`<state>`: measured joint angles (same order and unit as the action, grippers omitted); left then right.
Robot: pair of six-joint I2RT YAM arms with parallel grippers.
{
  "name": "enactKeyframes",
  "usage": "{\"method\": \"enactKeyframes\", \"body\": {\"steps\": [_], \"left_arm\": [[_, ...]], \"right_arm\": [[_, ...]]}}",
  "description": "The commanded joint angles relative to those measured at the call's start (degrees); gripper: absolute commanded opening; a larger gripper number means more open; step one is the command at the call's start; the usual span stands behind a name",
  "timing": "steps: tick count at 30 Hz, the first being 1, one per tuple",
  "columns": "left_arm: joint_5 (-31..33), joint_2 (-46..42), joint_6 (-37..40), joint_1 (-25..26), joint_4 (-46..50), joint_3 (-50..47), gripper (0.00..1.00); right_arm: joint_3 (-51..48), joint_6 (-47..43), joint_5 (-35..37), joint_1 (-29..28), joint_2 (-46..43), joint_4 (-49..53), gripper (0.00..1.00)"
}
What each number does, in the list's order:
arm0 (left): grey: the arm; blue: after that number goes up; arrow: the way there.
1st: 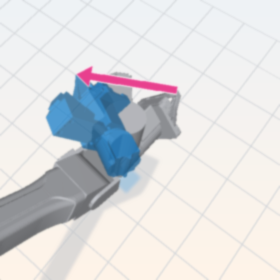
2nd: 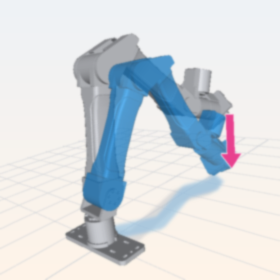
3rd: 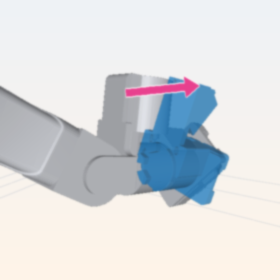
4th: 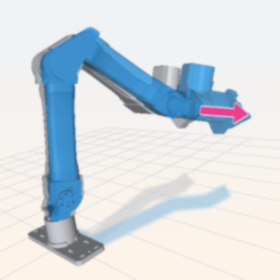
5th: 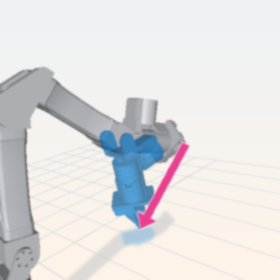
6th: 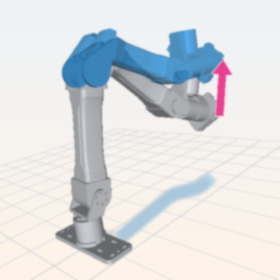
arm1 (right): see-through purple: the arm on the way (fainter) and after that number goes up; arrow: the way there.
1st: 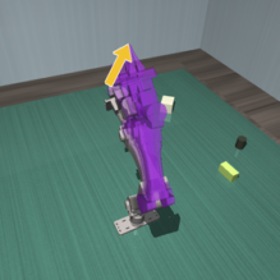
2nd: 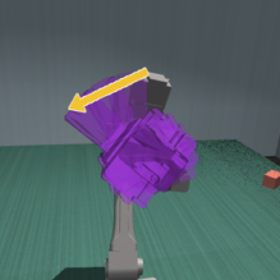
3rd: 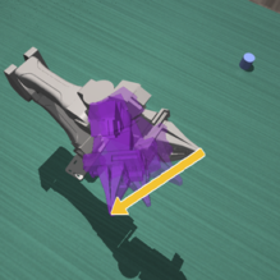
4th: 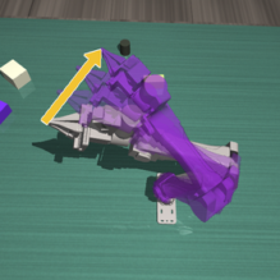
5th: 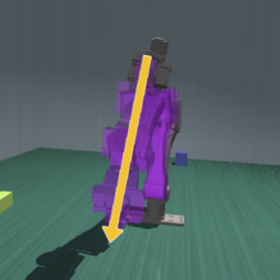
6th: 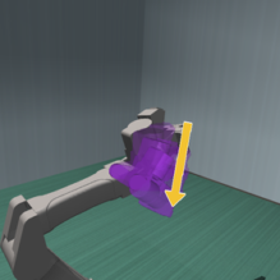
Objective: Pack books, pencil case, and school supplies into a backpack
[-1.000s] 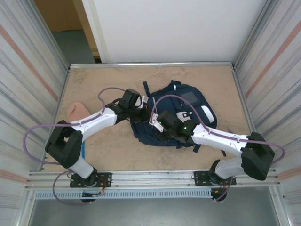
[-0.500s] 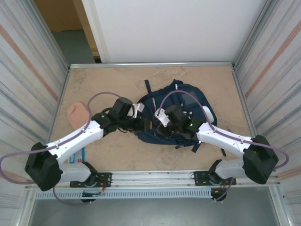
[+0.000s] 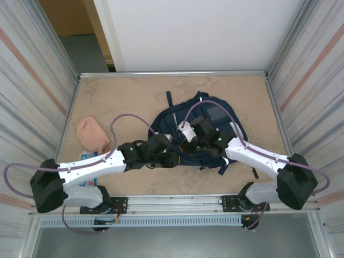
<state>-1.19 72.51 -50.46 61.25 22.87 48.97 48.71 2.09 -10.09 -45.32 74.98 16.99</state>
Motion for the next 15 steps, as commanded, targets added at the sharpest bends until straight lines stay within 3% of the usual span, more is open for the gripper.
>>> {"method": "enactKeyframes", "body": {"steps": [1, 7, 15], "left_arm": [[15.5, 0.9, -5.3, 3.7, 4.5, 3.1, 0.44], [27.6, 8.2, -9.9, 8.8, 7.8, 8.5, 0.47], [37.2, 13.5, -15.6, 9.4, 12.2, 11.1, 0.48]], "right_arm": [[4.1, 4.5, -5.5, 0.1, 0.5, 0.9, 0.0], [5.3, 6.8, -6.7, -0.1, 2.4, 0.8, 0.0], [6.0, 9.4, -8.7, -0.8, 4.0, 0.3, 0.0]]}}
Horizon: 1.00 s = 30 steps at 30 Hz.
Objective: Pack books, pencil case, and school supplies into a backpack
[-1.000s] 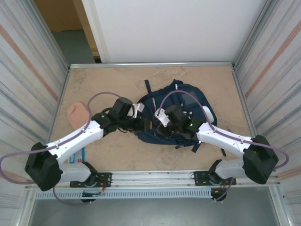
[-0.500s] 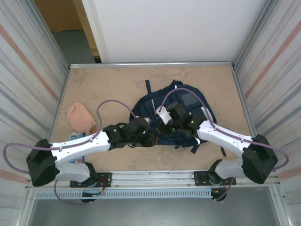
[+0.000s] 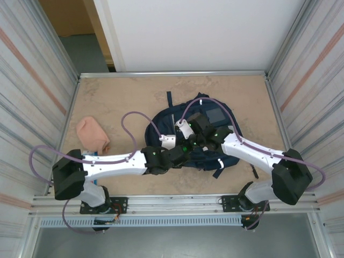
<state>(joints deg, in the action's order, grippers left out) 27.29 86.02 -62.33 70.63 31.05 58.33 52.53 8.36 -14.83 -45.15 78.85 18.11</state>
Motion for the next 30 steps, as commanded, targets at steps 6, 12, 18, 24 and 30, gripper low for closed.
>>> {"method": "enactKeyframes", "body": {"steps": [6, 12, 18, 24, 30], "left_arm": [[6.0, -0.4, -1.6, -0.3, 1.9, -0.5, 0.43], [-5.0, -1.5, 0.8, -2.7, -3.3, -5.2, 0.38], [-6.1, -4.2, 4.7, -3.8, -3.2, -6.1, 0.17], [-12.1, -6.2, 12.2, -8.4, -5.2, -6.4, 0.04], [-18.7, -9.7, 19.8, -13.7, -5.8, -6.5, 0.0]], "right_arm": [[2.1, 3.0, -4.1, -0.7, -0.6, -0.3, 0.0], [2.6, 2.6, -4.7, -0.2, -0.9, 0.7, 0.0], [3.1, 2.6, -5.0, -0.1, -0.7, 1.1, 0.0], [3.8, 2.2, -6.3, -0.1, 0.1, 2.6, 0.0], [5.4, -2.6, -6.1, 0.3, 1.1, 7.6, 0.0]]}}
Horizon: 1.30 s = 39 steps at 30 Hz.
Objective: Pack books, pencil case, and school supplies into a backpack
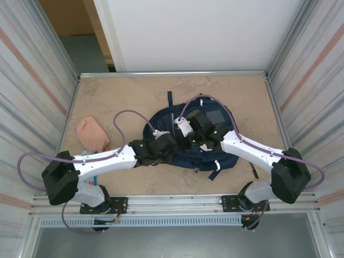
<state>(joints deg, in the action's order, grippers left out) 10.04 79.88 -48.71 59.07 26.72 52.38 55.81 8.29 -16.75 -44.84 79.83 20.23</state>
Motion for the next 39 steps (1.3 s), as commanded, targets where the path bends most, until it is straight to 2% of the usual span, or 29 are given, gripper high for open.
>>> {"method": "enactKeyframes", "body": {"steps": [1, 6, 11, 15, 20, 25, 32, 35, 37, 39], "left_arm": [[-2.7, -4.8, 7.8, -2.4, -1.7, -0.9, 0.0], [-19.3, -9.4, 13.5, -8.1, -7.6, -5.2, 0.0], [-26.4, -14.3, 19.9, -11.2, -4.3, -4.5, 0.0], [-34.5, -16.8, 20.1, -14.4, -5.4, -3.9, 0.0], [-30.7, -17.2, 26.3, -16.1, -1.2, -3.4, 0.0], [-32.4, -15.3, 30.0, -19.3, -0.1, -4.1, 0.0], [-28.9, -12.4, 34.6, -25.5, -4.6, -5.4, 0.0], [-27.9, -8.8, 37.4, -26.3, -6.2, -4.8, 0.0], [-27.4, -6.9, 36.8, -26.3, -6.3, -3.7, 0.0], [-28.7, -6.0, 35.7, -26.3, -7.0, -3.1, 0.0]], "right_arm": [[2.6, -3.6, -4.4, 0.6, 0.2, 6.7, 0.0], [5.4, -12.1, -7.1, 3.3, 0.9, 13.5, 0.0], [11.4, -21.0, -4.6, 3.4, 4.3, 25.8, 0.0], [13.3, -26.0, -5.7, 4.0, 5.1, 33.1, 0.0], [13.0, -27.5, -2.9, 4.8, 2.3, 35.2, 0.0], [11.9, -30.3, -5.0, 6.6, -1.4, 36.1, 0.0], [9.1, -37.0, -3.4, 8.7, -5.5, 35.2, 0.0], [9.1, -36.9, -1.8, 10.5, -5.7, 32.2, 0.0], [9.0, -39.4, -3.6, 12.0, -5.9, 31.5, 0.0], [8.2, -42.5, -2.1, 11.9, -6.3, 29.8, 0.0]]}}
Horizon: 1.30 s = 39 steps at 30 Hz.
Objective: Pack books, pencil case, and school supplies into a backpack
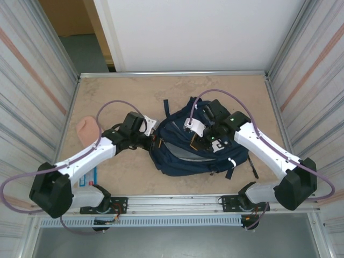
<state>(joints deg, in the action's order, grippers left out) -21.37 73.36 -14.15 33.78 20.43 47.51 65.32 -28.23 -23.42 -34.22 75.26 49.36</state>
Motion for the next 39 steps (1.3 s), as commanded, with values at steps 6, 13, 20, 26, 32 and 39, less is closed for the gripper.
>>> {"method": "enactKeyframes", "body": {"steps": [6, 13, 20, 26, 32, 39], "left_arm": [[1.4, -5.6, 1.2, 1.5, 3.7, 0.4, 0.0], [5.7, -13.5, -6.5, 7.2, 7.8, -3.7, 0.0], [6.4, -17.7, -17.8, 13.2, -3.1, -8.9, 0.0], [5.6, -14.8, -18.2, 14.5, -5.1, -7.2, 0.0], [5.3, -10.7, -17.8, 17.2, -7.0, -3.9, 0.0], [6.5, -6.2, -19.2, 19.0, -13.8, -2.7, 0.0]], "right_arm": [[-4.4, -19.7, -1.0, 1.6, -4.3, -6.9, 0.0], [-5.8, -21.8, -1.3, 0.5, -1.3, -22.7, 0.27], [-7.7, -3.2, 4.5, -3.7, -1.0, -31.1, 0.99], [-14.6, 5.6, 22.4, -8.5, -14.5, -36.2, 0.99], [-18.8, 44.9, 20.2, -4.1, -25.8, -33.2, 0.99], [-21.1, 43.6, 14.7, -5.9, -27.5, -27.5, 0.99]]}}
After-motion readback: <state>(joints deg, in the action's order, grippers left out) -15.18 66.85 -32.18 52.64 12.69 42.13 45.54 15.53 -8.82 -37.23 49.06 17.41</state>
